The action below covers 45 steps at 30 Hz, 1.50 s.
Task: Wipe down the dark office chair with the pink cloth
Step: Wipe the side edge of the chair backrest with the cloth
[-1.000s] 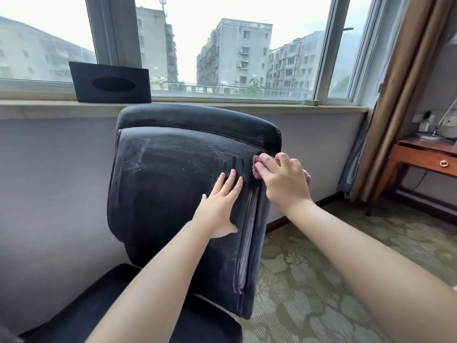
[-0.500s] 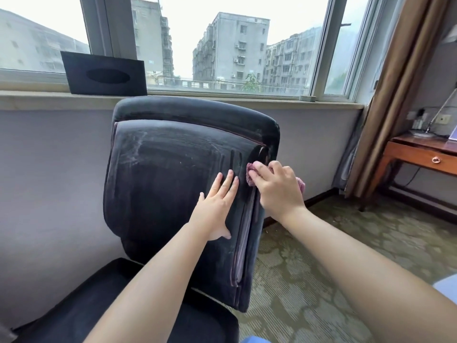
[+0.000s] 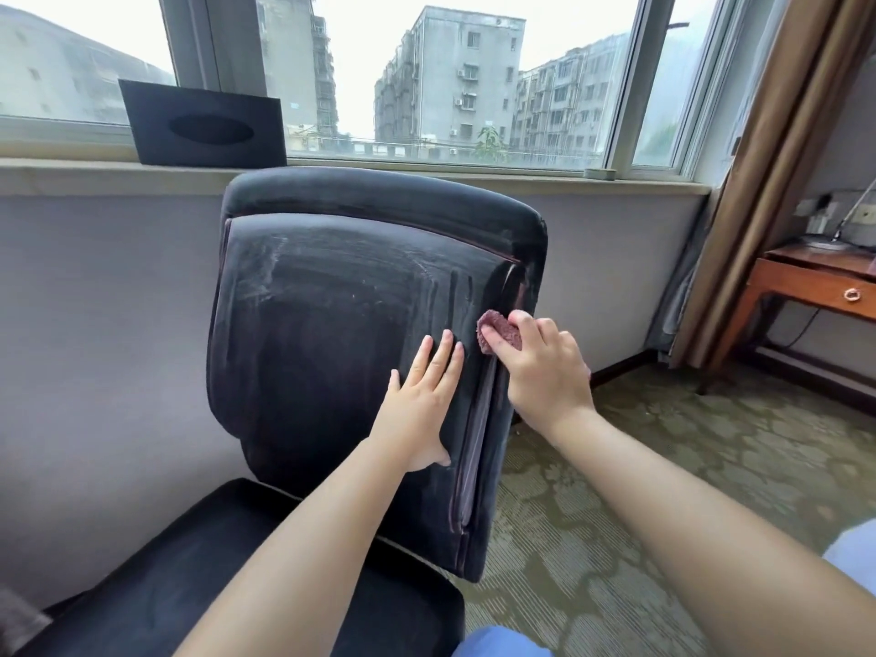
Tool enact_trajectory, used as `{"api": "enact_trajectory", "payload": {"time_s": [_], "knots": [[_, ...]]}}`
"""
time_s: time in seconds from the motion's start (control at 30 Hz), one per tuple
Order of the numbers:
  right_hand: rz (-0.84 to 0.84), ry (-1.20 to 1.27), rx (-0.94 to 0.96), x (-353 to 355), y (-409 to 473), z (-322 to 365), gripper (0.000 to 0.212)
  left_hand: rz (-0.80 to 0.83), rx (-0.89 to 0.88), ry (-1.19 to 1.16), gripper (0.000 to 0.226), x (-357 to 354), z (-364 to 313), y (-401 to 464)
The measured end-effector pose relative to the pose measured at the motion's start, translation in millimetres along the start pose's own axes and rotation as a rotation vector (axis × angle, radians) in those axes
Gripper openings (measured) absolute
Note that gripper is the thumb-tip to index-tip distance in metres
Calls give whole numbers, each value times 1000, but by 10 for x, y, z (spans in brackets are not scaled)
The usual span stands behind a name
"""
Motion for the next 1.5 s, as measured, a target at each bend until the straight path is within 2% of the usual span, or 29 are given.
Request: {"api": "enact_trajectory", "payload": {"time_s": [0.1,0.2,0.3,0.43,0.57,0.67,0.77,0.87,0.97,1.1,1.2,1.37,1.43,1.5], "knots": [[34,79,-39,-45,-385,186,56,-10,14,-11,142,-32,-4,-2],[121,97,114,-72,-681,343,54,-12,14,-13,142,-36,4,-10],[103,14,247,-24,-427,229,54,-11,6,-5,140,-12,13,-27],[21,-55,43,25,139,-129,52,-3,10,-21,138,-12,10,-42],[72,54,-41,-9,-206,117,54,-11,24,-25,139,-37,-3,-39],[155,86,71,-15,-621,392,53,-20,28,-22,140,-45,1,-40],[137,17,241,31,-484,366,47,-21,11,-6,140,-32,16,-54],[95,-22,171,52,-183,166,49,-8,4,-2,139,-42,26,-88],[109,48,97,4,-324,214,58,-6,-1,-3,139,-59,15,-124],[231,142,241,-5,-906,581,59,-12,8,-18,138,-112,-6,-173],[246,92,316,18,-881,567,53,-22,1,-23,138,-135,-1,-217],[124,-7,129,51,-468,252,56,-17,-22,-34,140,-200,9,-299],[161,60,173,28,-647,411,58,-28,-21,-55,140,-214,-3,-327],[235,110,300,27,-977,655,56,-24,-13,-66,139,-226,-8,-342]]}}
Point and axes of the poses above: each hand's wrist, its own y-axis towards the middle knuckle, its own x-axis out of the back of the hand, z = x × y, the point moved 9 cm from there along y, towards the middle knuckle, and after that the axes turned 13 degrees about -z, right-handed, at the moved point
